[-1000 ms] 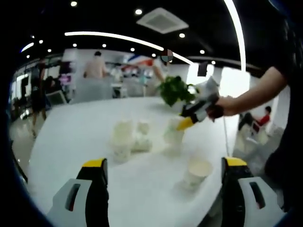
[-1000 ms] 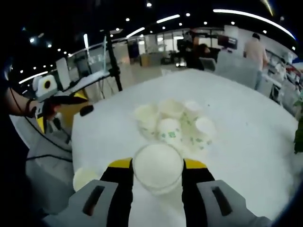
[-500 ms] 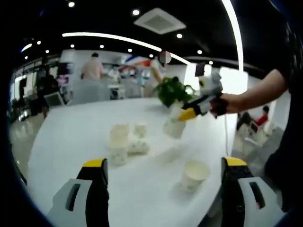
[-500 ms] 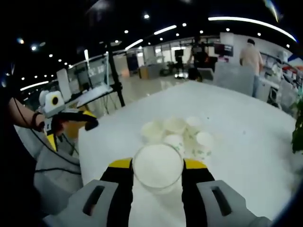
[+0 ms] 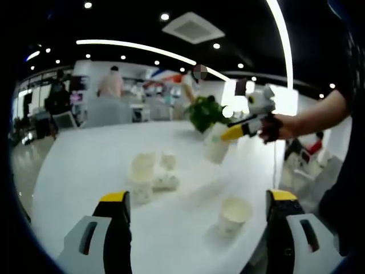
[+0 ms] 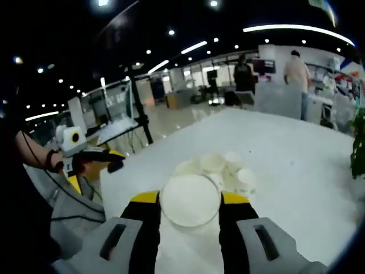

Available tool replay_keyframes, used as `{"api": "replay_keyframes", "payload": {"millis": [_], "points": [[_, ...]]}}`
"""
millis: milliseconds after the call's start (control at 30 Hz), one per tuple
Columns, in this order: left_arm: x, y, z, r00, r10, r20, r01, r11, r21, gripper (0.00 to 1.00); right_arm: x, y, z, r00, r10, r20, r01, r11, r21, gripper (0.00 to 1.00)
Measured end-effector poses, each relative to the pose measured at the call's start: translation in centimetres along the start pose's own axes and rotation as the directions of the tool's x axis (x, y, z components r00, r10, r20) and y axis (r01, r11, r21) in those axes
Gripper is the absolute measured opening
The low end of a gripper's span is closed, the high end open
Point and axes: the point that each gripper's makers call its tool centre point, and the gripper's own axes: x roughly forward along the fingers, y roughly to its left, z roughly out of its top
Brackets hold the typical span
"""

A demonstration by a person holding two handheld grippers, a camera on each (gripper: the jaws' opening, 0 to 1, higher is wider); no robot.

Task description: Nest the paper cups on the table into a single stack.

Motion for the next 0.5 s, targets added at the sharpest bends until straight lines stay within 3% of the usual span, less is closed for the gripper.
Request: {"api": "replay_keyframes", "payload": {"millis": [233, 500], "points": [[0.5, -0.3, 0.6, 1.0, -0.009, 0.014, 0.009, 1.0, -0.005, 0.98, -0.4, 0.7, 1.0, 0.999, 0.012, 0.032, -0.012, 1.0, -0.006, 0.36], [0.9, -0.3, 0.9, 1.0, -0.017, 0.014, 0.016, 1.0, 0.003, 0.99, -1.0, 1.3, 1.8, 0.996, 0.014, 0.09, -0.019, 0.999, 0.045, 0.36]]}}
